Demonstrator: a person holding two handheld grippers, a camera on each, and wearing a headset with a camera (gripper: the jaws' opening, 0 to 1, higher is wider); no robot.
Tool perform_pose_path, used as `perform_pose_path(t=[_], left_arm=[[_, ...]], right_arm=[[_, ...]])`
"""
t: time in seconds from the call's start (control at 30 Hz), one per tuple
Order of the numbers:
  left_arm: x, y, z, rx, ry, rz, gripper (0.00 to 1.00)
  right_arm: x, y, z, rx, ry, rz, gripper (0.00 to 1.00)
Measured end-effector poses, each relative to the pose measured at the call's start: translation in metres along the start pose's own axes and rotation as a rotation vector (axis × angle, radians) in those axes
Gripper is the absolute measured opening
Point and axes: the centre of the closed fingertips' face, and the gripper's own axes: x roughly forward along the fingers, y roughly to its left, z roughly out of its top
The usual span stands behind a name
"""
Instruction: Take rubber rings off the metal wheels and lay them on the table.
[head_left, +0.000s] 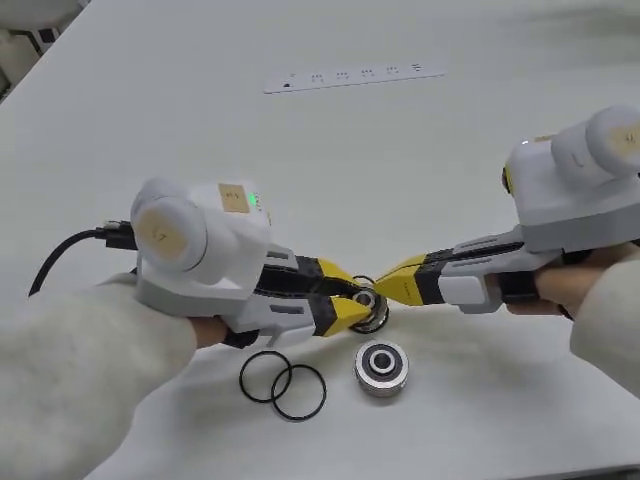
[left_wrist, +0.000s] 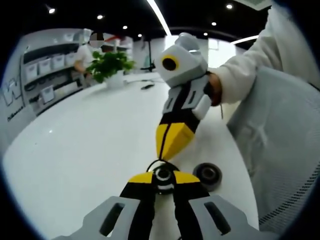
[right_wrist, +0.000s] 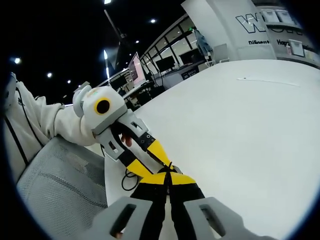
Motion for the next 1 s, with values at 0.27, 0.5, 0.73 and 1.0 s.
perform_pose_path(t=[0.27,0.5,0.73,1.0], left_arm=[[-0.003,-0.007,0.001,-0.009,0.004,-0.011,0.18],[-0.013,-0.014,0.012,-0.020,-0.035,-0.036,0.28],[-0.032,-0.015,0.025,-0.027,-0.082,-0.027,0.46],[-0.053,-0.018,0.019,-0.024,-0.075,-0.002,0.54]], right_arm=[[-0.001,-0.001,-0.002,-0.008,0.013,-0.007,0.00],[-0.004,-0.002,0.001,-0.008,0.008,-0.012,0.00],[-0.015,-0.005,0.012,0.017,-0.037,-0.028,0.00],[-0.021,-0.002,0.018,0.024,-0.055,-0.035,0.00]])
